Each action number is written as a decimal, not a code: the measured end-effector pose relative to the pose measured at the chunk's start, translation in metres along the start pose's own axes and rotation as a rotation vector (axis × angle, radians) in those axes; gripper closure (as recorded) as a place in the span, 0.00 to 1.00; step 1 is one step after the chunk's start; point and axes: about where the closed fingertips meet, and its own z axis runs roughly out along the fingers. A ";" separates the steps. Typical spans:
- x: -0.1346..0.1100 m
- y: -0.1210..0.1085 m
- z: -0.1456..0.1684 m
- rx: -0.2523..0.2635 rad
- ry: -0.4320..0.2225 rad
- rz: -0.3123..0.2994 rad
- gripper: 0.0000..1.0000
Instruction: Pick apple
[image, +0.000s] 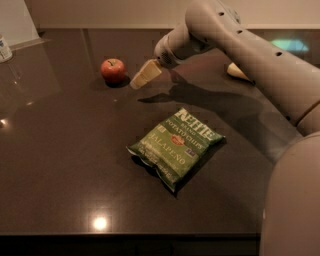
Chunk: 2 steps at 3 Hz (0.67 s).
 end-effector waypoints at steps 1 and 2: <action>-0.012 0.005 0.030 -0.015 -0.050 0.018 0.00; -0.025 0.015 0.053 -0.040 -0.090 0.032 0.00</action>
Offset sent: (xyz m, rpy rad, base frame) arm 0.0228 0.0831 -0.0227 0.1622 0.0014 0.0329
